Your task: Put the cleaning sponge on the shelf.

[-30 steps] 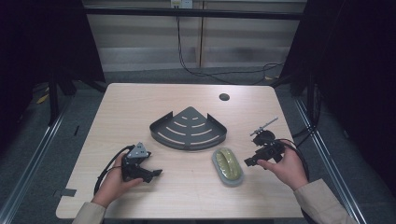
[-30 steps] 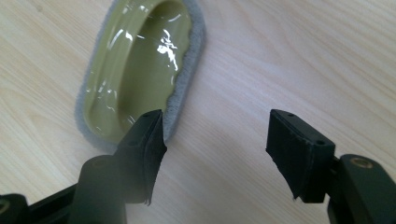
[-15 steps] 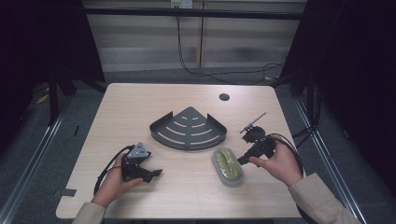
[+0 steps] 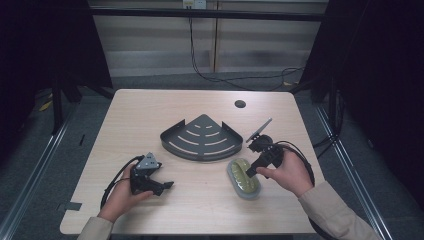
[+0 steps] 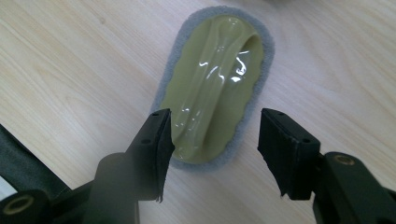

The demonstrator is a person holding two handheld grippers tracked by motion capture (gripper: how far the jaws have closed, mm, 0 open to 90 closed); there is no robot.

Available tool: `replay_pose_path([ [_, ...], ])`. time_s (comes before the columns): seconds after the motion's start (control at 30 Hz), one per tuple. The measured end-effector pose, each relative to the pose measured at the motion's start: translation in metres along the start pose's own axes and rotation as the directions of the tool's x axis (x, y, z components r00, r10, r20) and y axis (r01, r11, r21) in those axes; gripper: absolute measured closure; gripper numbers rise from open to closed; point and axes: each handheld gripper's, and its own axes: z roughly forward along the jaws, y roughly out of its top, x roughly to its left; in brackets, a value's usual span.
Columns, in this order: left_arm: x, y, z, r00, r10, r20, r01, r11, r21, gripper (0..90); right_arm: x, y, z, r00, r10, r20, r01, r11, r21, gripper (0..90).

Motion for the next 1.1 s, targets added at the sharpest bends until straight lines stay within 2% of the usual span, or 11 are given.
replay_pose_path([
  [0.3,0.0,0.0,0.0,1.0,0.0,0.0,0.0,1.0,0.0,14.2,0.008,0.01,0.013,0.9997,0.01,0.021,-0.011,1.0,0.021,49.0],
  [0.4,0.0,0.0,0.0,1.0,0.0,0.0,0.0,1.0,0.0,14.2,0.009,0.014,0.018,0.9998,0.014,0.011,-0.014,1.0,0.011,50.4],
  [0.6,0.0,0.0,0.0,1.0,0.0,0.0,0.0,1.0,0.0,14.2,0.015,0.021,0.027,0.9988,-0.001,0.05,0.0,1.0,0.03,51.9],
  [0.77,0.0,0.0,0.0,1.0,-0.001,0.0,0.001,1.0,0.0,14.2,0.014,0.021,0.036,0.9976,0.008,0.069,-0.011,0.999,0.043,62.7],
  [0.87,0.0,0.0,0.0,1.0,-0.001,0.0,0.001,1.0,0.0,14.2,0.012,0.021,0.035,0.9972,0.018,0.072,-0.021,0.999,0.037,71.0],
  [1.1,0.0,0.0,0.0,1.0,-0.001,0.0,0.001,1.0,-0.001,14.3,0.007,0.021,0.026,0.9973,0.015,0.072,-0.017,0.999,0.029,71.8],
])
